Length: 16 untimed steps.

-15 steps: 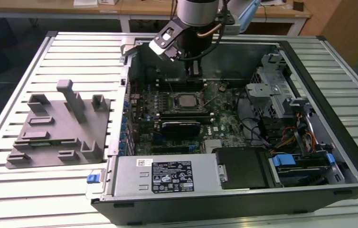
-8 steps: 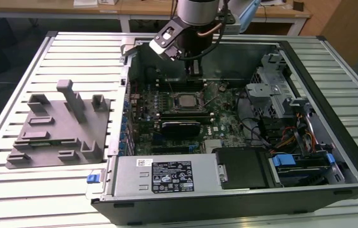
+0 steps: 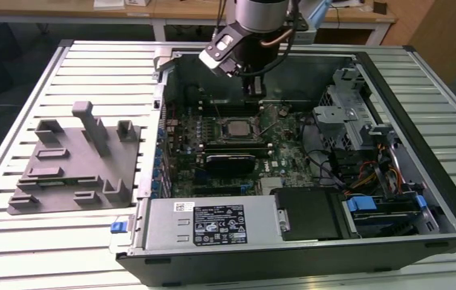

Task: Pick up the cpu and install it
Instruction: 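Close the cpu cover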

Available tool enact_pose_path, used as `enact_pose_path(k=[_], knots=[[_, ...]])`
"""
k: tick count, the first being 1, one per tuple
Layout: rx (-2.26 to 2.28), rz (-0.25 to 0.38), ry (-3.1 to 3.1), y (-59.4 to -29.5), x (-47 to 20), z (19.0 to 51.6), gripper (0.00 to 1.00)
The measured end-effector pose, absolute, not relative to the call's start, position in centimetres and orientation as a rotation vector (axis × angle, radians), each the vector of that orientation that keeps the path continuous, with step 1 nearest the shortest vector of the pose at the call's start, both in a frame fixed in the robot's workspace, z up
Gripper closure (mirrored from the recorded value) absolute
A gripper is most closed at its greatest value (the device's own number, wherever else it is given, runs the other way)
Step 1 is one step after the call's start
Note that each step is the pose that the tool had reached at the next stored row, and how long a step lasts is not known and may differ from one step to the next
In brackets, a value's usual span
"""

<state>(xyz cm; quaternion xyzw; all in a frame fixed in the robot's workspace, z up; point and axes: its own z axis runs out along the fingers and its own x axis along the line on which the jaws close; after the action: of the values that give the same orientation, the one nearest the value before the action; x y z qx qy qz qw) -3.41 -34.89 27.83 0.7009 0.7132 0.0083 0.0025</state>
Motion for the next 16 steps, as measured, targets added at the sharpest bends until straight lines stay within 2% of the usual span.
enact_pose_path(k=[16], knots=[[2.111, 0.026, 2.321, -34.8, -1.2, 27.1, 0.89]])
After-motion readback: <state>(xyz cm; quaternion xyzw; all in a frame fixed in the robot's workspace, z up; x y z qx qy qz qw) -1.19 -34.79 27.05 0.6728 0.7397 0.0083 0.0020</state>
